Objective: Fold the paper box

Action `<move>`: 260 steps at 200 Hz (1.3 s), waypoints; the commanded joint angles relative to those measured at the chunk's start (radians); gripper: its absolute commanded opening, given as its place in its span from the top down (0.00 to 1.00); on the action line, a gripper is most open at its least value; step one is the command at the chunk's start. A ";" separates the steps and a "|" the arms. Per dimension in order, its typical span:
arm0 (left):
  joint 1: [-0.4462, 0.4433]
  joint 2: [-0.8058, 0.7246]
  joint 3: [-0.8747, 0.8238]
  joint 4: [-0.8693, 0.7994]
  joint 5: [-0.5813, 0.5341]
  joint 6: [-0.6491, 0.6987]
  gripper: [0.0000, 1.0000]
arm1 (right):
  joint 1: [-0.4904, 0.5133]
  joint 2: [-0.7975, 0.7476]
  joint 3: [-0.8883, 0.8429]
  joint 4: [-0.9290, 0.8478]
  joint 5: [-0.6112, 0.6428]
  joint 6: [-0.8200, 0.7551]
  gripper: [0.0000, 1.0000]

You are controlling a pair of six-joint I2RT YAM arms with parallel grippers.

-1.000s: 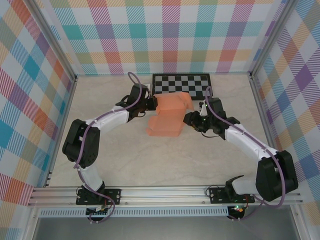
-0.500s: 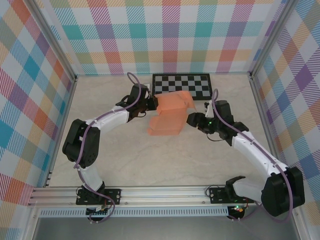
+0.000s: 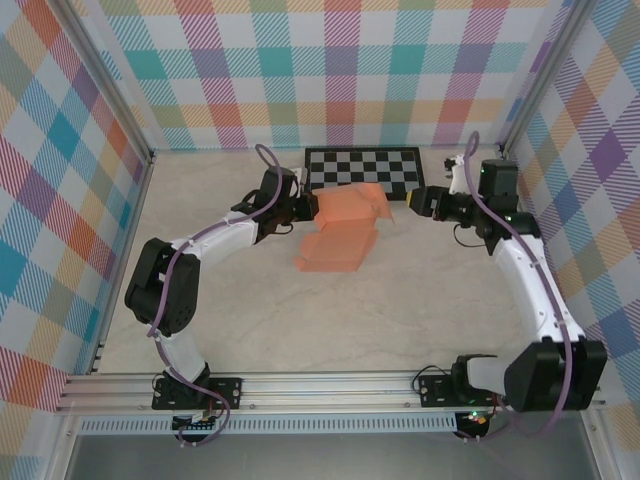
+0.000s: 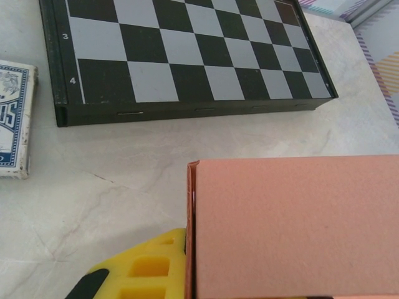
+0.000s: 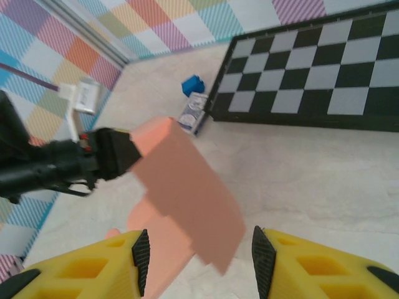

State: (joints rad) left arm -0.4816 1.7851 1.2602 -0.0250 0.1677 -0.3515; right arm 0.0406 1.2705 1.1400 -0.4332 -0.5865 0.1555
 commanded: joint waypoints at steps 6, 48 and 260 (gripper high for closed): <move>0.003 -0.016 0.028 -0.004 0.060 0.019 0.89 | 0.020 0.070 0.016 -0.049 -0.027 -0.212 0.49; 0.000 -0.018 0.028 -0.006 0.093 0.026 0.89 | 0.030 0.143 0.041 -0.059 -0.198 -0.324 0.49; -0.020 -0.010 0.024 0.016 0.113 0.025 0.89 | 0.193 0.274 0.020 0.118 -0.082 -0.209 0.49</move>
State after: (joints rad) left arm -0.4835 1.7851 1.2610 -0.0410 0.2234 -0.3252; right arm 0.2180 1.5440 1.1816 -0.4053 -0.6994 -0.1078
